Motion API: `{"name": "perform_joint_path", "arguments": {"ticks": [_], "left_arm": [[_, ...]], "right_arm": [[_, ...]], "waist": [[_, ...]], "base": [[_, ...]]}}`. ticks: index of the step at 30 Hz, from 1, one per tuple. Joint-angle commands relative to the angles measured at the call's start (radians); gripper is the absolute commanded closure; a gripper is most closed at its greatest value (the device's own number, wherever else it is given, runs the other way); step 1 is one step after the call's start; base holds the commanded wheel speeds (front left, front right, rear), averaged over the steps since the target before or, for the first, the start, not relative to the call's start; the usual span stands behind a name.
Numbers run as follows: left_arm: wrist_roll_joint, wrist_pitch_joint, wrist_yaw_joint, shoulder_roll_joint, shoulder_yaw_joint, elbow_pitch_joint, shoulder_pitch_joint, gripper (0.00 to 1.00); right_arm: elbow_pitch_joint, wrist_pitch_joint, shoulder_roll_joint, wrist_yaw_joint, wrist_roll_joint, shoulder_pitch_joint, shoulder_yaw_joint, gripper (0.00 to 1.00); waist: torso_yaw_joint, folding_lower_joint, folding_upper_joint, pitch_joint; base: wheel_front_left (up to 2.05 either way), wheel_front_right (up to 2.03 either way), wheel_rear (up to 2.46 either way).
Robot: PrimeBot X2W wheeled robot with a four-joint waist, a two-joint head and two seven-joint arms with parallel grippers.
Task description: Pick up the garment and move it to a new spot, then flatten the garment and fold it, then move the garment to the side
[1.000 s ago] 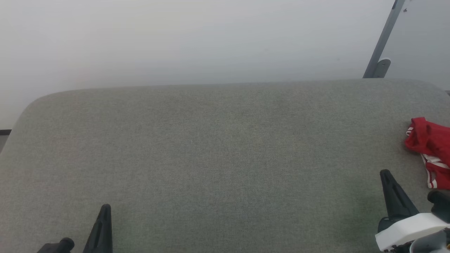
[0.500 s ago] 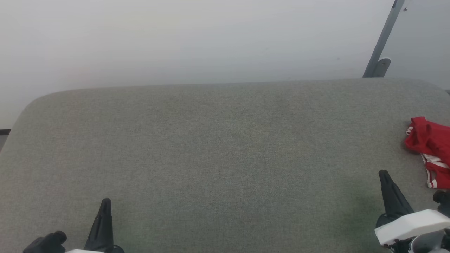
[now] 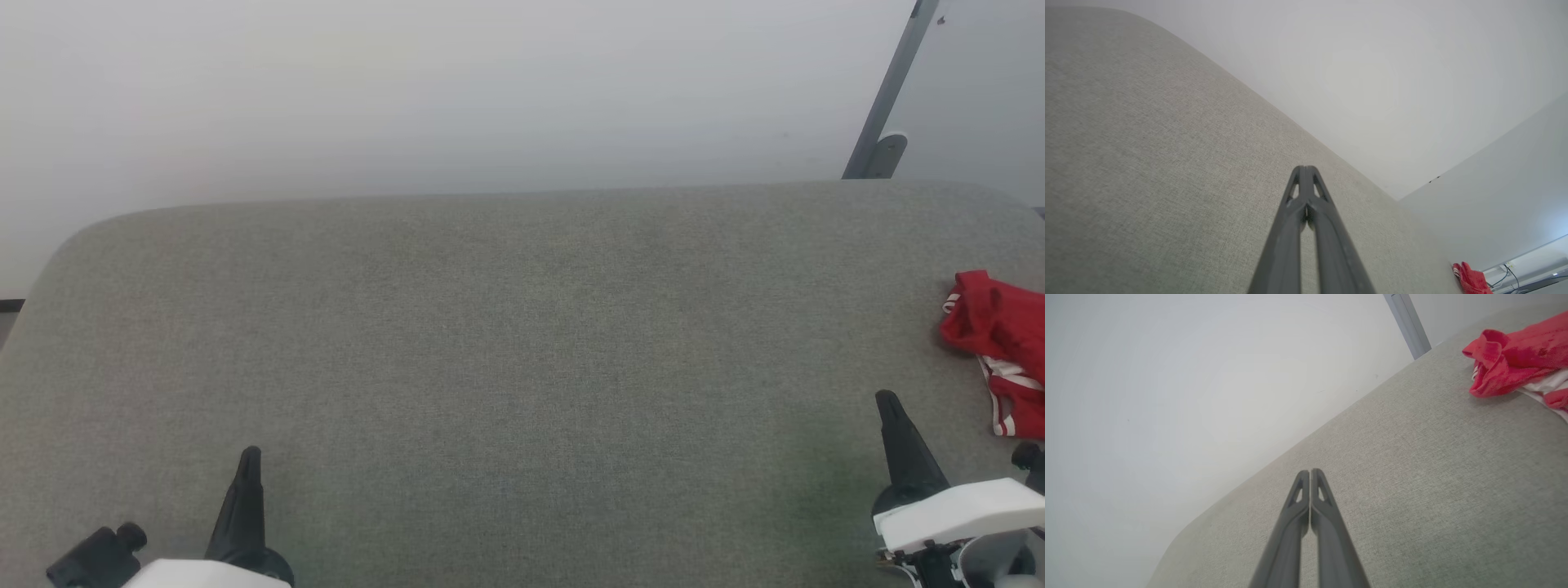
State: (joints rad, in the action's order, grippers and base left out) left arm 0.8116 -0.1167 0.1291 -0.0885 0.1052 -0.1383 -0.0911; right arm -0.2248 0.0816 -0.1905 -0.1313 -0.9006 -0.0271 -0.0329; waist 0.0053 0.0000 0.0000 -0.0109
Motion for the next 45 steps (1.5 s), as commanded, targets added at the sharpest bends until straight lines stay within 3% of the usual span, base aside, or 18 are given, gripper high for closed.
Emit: {"name": "perform_joint_path", "arguments": {"ticks": [1,45], "left_arm": [[0.036,0.008,0.001,-0.003,0.003,0.005,0.033,1.0],[0.488,0.139,0.002,0.019,0.005,-0.061,0.135,1.0]], "right_arm": [[0.011,-0.008,0.0,0.0,-0.032,-0.032,-0.007,1.0],[-0.007,-0.121,0.084,0.0,-0.432,-0.065,-0.052,1.0]], "waist": [[0.0,0.0,0.0,0.0],[-0.003,0.0,0.0,0.007]], "base": [[0.0,0.0,0.0],[0.0,0.0,0.0]]}}
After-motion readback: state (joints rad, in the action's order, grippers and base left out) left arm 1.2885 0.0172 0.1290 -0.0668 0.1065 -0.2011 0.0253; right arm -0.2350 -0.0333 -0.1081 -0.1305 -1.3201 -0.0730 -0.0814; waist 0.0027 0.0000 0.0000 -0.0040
